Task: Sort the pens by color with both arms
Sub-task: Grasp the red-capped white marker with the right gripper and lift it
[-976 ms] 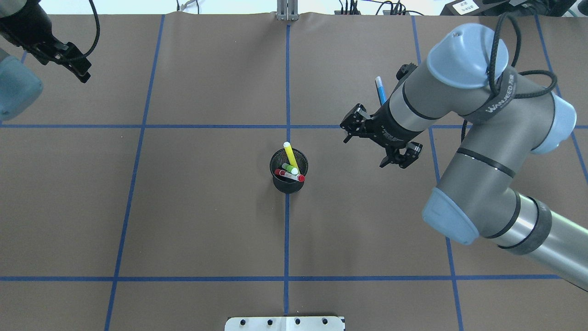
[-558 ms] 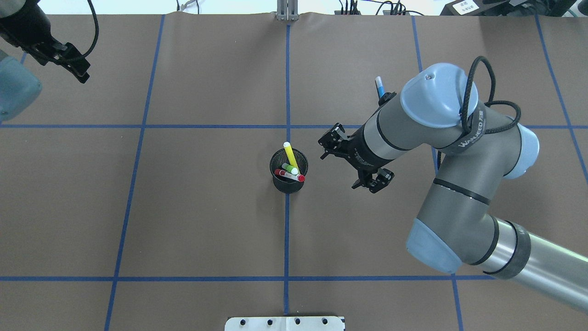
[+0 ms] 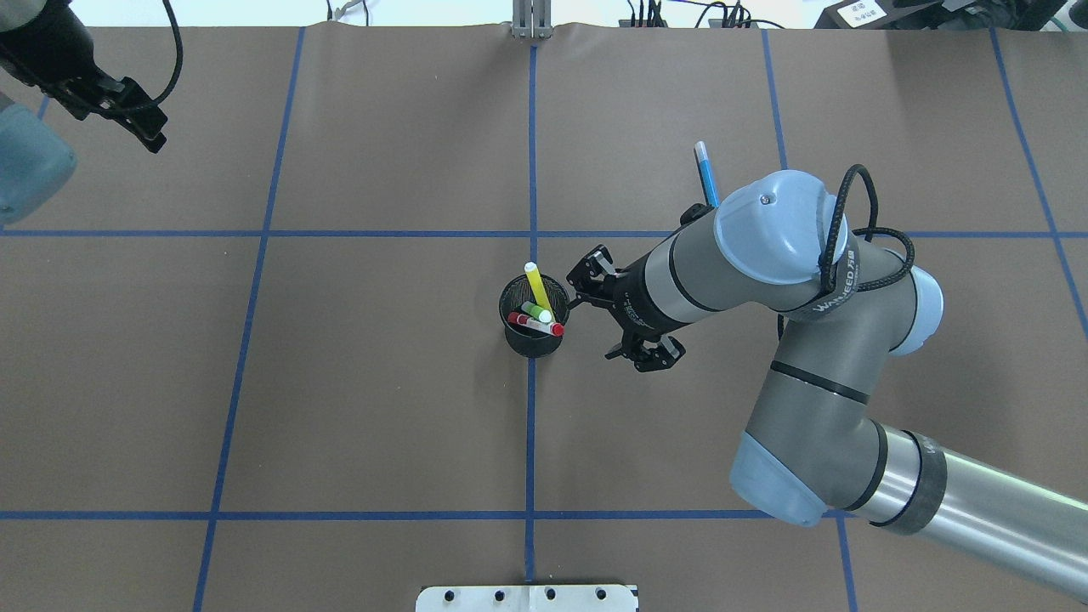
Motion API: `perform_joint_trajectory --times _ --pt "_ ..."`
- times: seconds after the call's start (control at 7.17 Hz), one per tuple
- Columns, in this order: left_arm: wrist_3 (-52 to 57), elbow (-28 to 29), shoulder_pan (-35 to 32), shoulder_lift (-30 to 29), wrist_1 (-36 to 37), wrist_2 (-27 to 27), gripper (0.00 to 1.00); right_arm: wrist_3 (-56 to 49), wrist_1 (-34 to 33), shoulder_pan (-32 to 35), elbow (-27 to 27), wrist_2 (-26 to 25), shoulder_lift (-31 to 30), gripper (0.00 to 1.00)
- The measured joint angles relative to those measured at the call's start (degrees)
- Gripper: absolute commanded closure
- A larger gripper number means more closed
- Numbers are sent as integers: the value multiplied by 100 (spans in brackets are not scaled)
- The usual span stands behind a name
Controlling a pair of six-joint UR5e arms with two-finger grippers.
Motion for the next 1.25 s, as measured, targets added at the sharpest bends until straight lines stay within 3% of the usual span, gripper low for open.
perform_joint_trajectory --times 0.42,0.98,1.25 --pt "-39 -47 0 64 -8 0 1 340 1039 4 -334 49 -58 15" --pt "-122 -86 8 67 -9 0 1 404 1211 -11 -553 32 -38 45" --pt "-162 -123 14 78 -9 0 1 461 1225 -22 -561 5 -13 50"
